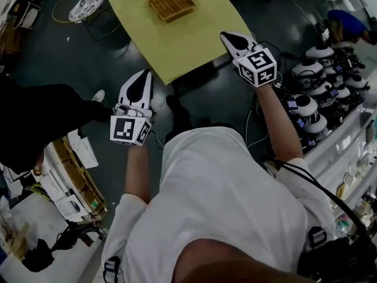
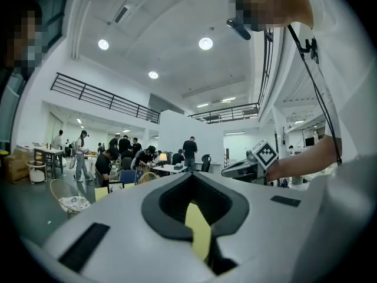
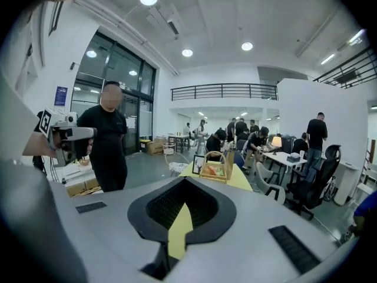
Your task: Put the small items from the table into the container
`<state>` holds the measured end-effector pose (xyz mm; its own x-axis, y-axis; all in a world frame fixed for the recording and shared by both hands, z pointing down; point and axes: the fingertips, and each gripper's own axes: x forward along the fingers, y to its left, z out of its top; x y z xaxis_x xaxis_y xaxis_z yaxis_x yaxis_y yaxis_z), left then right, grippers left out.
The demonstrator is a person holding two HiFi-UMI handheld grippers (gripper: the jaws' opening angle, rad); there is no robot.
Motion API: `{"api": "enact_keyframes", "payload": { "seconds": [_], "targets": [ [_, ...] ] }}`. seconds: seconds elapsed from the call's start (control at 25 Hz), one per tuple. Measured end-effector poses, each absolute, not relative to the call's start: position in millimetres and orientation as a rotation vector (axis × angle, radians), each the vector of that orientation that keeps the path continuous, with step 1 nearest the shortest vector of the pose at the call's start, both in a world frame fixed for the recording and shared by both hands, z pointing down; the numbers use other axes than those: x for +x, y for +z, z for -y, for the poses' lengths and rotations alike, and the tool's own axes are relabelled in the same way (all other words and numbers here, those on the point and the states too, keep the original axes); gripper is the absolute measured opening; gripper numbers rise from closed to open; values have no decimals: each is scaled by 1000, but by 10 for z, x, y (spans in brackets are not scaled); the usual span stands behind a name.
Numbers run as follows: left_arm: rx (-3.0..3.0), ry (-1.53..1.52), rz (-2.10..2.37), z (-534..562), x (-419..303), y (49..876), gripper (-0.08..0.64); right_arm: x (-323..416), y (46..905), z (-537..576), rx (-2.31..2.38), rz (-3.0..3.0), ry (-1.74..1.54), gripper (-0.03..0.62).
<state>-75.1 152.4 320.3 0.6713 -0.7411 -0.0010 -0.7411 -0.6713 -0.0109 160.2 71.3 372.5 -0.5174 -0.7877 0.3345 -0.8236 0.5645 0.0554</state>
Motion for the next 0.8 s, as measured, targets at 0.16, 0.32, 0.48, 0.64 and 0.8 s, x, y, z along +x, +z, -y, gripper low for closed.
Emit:
{"api": "enact_keyframes", "payload": {
  "seconds": [0.16,0.32,0.48,0.64,0.8],
  "targets": [
    [-2822,-16,-1299,-1784,-698,3121,8,1596,3658,-1050,1290,2526,162,17],
    [-2810,-18,-1308,-2010,-724,3036,8,1488,3609,-1344,1260,2560,167,17],
    [-2801,-12,-1316,-2119,-839,2950,8,1340,3484,-1526,1255,2583,169,17],
    [-2806,-2,-1279,-2195,-914,2834,8,1169,3295,-1736,1266,2617,170,17],
    [-2820,5,-1223,-2321,-975,2756,8,930,3105,-2019,1283,2657,170,17]
  ]
}}
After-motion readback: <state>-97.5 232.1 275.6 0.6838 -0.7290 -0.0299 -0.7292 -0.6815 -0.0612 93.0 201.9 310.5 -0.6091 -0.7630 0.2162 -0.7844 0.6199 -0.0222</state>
